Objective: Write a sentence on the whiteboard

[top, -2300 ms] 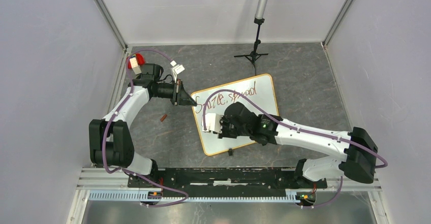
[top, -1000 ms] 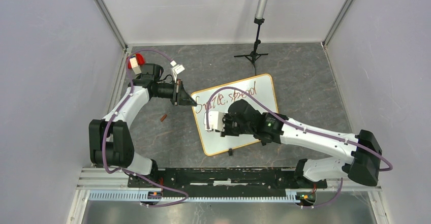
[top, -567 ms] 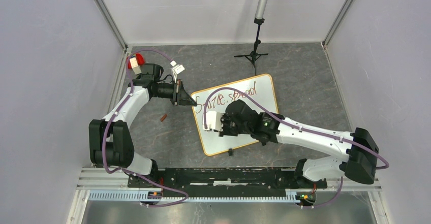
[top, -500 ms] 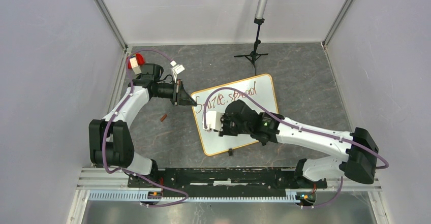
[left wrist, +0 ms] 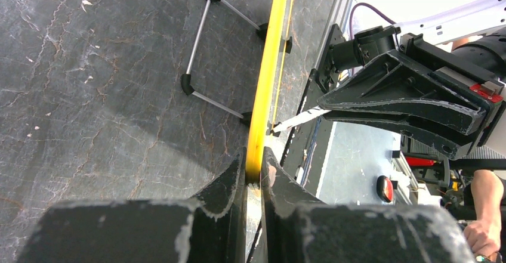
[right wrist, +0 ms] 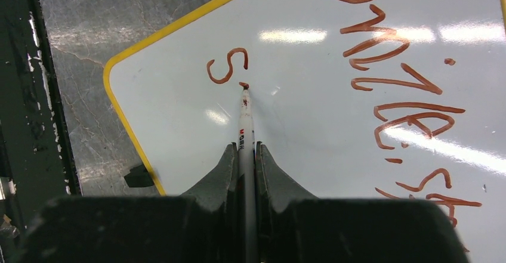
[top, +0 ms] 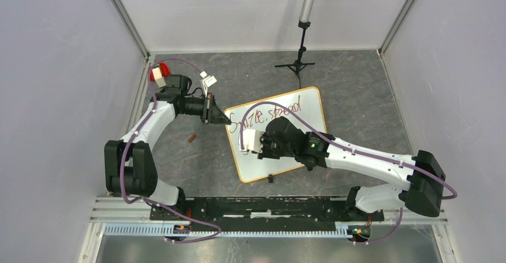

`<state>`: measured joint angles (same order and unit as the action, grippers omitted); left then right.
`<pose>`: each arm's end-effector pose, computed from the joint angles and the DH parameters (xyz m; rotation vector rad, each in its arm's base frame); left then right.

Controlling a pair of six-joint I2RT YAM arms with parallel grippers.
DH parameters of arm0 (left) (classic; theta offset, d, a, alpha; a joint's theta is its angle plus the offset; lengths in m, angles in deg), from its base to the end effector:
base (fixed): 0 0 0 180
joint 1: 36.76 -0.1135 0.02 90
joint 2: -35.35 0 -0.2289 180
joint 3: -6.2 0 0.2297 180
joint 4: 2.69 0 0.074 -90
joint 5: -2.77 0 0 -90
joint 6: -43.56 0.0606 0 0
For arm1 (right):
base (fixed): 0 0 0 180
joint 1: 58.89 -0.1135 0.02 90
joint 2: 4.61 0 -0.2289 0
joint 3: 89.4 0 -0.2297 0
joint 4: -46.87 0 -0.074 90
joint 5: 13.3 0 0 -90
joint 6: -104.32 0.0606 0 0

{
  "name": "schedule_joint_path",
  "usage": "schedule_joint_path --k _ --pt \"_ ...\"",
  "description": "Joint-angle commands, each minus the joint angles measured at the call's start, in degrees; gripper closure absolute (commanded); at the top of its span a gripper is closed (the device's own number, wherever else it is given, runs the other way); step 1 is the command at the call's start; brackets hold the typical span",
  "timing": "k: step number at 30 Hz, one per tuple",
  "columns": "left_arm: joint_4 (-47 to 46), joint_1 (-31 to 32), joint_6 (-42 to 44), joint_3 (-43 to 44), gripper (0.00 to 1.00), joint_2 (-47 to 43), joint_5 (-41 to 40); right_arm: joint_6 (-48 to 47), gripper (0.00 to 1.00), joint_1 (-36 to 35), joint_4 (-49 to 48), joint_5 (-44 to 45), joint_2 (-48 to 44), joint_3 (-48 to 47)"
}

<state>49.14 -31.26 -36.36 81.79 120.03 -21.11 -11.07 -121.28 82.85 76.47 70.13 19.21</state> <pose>0.2669 -0.0814 0.2190 0.6754 2.1587 -1.4275 0.1357 0.2599 0.2356 -1.5829 1.6423 0.3470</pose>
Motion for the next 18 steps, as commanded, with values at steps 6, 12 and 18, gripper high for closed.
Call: schedule_joint_path --k 6,12,18 --pt "-2.2 0.3 0.4 0.6 0.97 -0.3 -2.5 -0.6 1.00 0.4 1.5 -4.4 -1.2 2.1" --pt "-2.1 0.3 0.5 0.4 0.98 -0.2 -2.5 -1.4 1.00 0.3 1.7 -2.6 -1.1 1.4" --pt "-2.1 0.3 0.5 0.5 0.98 -0.4 -2.5 -2.4 1.00 0.9 3.1 0.5 -1.9 0.1"
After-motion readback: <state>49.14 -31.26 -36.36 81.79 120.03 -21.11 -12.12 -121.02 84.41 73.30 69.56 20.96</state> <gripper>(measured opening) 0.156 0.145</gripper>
